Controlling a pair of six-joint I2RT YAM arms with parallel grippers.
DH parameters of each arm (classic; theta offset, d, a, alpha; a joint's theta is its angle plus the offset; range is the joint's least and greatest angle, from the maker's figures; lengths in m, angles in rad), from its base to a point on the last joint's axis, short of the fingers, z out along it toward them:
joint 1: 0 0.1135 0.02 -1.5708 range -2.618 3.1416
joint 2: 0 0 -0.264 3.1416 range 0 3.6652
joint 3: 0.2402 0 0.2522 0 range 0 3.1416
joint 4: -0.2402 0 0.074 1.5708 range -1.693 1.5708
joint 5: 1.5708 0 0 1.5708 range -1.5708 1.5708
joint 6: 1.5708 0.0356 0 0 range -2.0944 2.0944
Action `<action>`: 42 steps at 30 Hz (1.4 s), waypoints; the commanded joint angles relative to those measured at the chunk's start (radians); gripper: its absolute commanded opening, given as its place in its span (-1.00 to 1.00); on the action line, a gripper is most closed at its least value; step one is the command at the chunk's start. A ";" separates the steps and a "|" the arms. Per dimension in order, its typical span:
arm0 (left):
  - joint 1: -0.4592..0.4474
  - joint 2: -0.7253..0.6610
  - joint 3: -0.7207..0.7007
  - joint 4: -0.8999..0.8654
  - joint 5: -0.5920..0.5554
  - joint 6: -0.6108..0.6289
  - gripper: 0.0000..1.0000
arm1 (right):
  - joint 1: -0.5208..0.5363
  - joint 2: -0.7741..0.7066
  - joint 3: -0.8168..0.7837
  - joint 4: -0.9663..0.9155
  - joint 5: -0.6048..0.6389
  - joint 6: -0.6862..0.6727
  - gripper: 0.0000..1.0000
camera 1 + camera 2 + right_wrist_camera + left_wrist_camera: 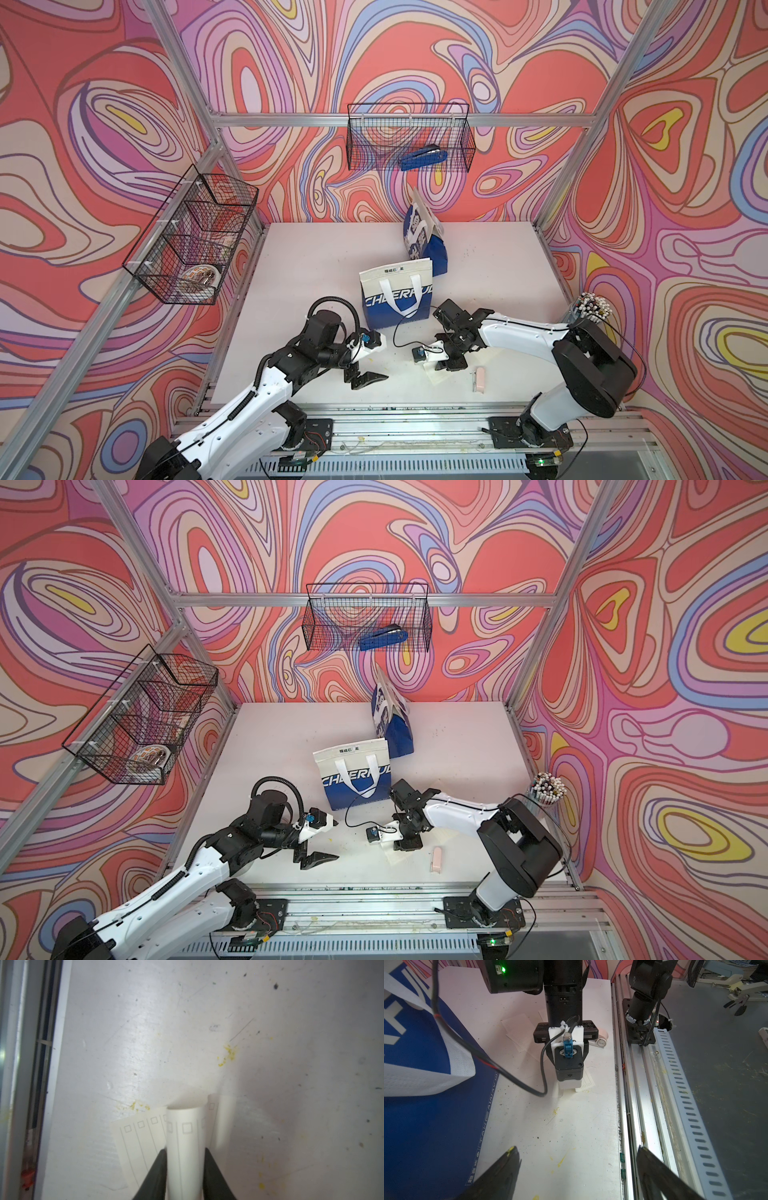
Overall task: Staple the receipts to the bags
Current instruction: Pick up the receipt from the center of the board.
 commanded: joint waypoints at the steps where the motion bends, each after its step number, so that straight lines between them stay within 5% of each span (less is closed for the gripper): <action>1: -0.005 -0.033 -0.007 0.100 -0.009 -0.115 0.82 | 0.007 -0.086 -0.027 0.002 0.019 0.008 -0.42; 9: -0.005 -0.074 -0.020 0.404 -0.090 -0.726 0.94 | 0.007 -0.454 -0.133 0.303 -0.077 0.073 -0.49; 15: -0.005 -0.036 0.170 0.118 -0.150 -1.032 0.93 | 0.008 -0.489 -0.134 0.485 -0.149 0.134 -0.55; 20: -0.005 -0.024 0.173 0.140 -0.141 -1.294 0.88 | 0.008 -0.424 -0.117 0.570 -0.197 0.142 -0.50; 27: -0.005 0.065 0.221 0.061 -0.117 -1.426 0.70 | 0.027 -0.384 -0.114 0.710 -0.145 0.201 -0.46; 38: -0.005 0.142 0.185 0.243 -0.073 -1.659 0.34 | 0.141 -0.295 -0.104 0.835 -0.043 0.193 -0.42; 42: -0.005 0.148 0.192 0.231 -0.089 -1.661 -0.01 | 0.167 -0.272 -0.093 0.831 -0.018 0.174 -0.42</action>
